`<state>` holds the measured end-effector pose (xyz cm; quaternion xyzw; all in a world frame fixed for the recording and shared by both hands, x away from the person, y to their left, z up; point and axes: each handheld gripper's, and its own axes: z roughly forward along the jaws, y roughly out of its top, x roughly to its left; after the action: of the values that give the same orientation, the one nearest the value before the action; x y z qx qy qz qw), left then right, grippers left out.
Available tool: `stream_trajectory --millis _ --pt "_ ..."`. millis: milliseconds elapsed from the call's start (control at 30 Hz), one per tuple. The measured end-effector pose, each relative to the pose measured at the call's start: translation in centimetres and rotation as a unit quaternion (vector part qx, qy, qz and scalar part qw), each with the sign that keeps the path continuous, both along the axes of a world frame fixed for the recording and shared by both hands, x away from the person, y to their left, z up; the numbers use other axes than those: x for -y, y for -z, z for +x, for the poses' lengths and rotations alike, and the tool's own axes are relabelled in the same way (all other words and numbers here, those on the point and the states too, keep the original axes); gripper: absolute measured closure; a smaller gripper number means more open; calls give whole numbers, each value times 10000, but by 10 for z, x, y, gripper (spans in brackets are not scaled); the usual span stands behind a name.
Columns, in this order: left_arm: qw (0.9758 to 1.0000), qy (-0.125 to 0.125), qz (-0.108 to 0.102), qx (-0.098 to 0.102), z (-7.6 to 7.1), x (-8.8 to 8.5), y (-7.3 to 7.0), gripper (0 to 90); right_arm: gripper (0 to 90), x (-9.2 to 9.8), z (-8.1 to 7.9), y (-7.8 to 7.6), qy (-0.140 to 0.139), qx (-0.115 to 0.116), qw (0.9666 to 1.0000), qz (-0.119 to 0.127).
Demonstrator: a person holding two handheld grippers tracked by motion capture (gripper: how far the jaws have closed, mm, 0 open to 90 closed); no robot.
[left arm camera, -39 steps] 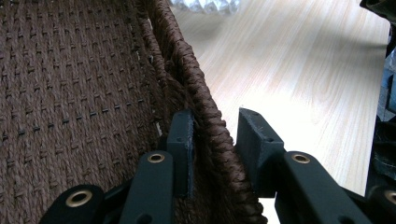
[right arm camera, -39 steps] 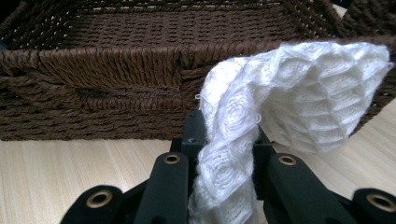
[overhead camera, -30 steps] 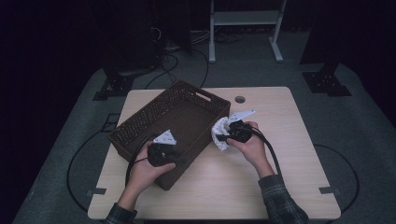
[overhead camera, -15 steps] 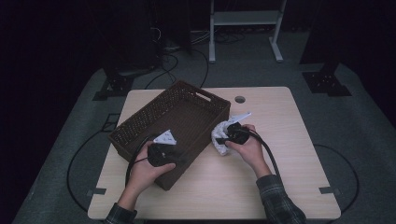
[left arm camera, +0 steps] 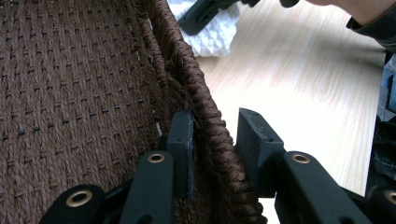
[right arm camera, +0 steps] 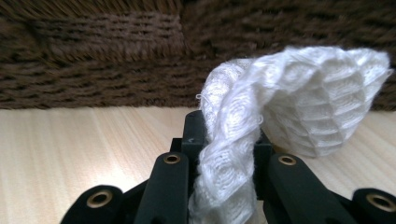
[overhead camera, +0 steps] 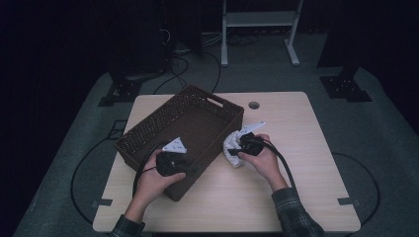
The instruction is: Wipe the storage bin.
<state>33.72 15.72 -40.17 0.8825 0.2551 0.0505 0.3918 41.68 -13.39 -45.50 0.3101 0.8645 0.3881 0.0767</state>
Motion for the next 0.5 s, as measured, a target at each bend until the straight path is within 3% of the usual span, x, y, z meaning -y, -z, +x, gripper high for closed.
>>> stream_trajectory --millis 500 --pt "10000 10 19 -6 0 0 0 667 753 4 -16 -34 -157 366 9987 313"
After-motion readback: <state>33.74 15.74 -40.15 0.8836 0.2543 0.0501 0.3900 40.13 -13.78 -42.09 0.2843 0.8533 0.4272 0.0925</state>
